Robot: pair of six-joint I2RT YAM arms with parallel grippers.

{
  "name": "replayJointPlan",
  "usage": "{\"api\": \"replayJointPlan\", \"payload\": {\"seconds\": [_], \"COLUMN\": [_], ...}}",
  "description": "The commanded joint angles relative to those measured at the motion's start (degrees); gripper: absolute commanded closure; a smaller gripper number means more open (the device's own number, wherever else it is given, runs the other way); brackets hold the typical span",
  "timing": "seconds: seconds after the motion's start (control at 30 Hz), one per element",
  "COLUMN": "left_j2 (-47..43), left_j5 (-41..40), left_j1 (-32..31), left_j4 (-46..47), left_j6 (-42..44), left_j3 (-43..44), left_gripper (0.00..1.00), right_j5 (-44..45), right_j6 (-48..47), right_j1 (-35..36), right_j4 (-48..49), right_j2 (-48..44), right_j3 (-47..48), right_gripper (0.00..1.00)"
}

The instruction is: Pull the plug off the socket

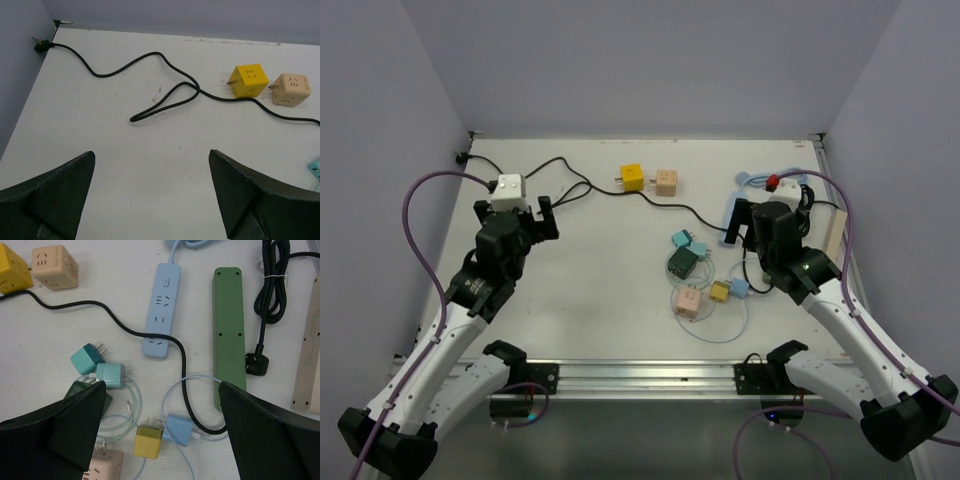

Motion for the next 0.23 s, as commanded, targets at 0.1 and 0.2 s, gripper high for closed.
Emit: {"api": "replayJointPlan", "payload": {"seconds": [0.1,0.2], "left_j2": [0.4,0.6], "left_j5": [-0.4,-0.8], "left_j1": [0.4,0.4], "left_j4": [2.7,2.6], "left_j6": [0.6,0.6], "left_j3": [0.1,0.0], "left_gripper": [0.00,0.00], "right_j5": [0.3,0.9], "right_j6": [0.6,1.2], "right_j1": [0.0,0.0], "right_j4": [0.8,0.4], "right_j2": [0.6,1.0], "right_j3": [0.7,1.4], "right_gripper": [0.01,0.01]}}
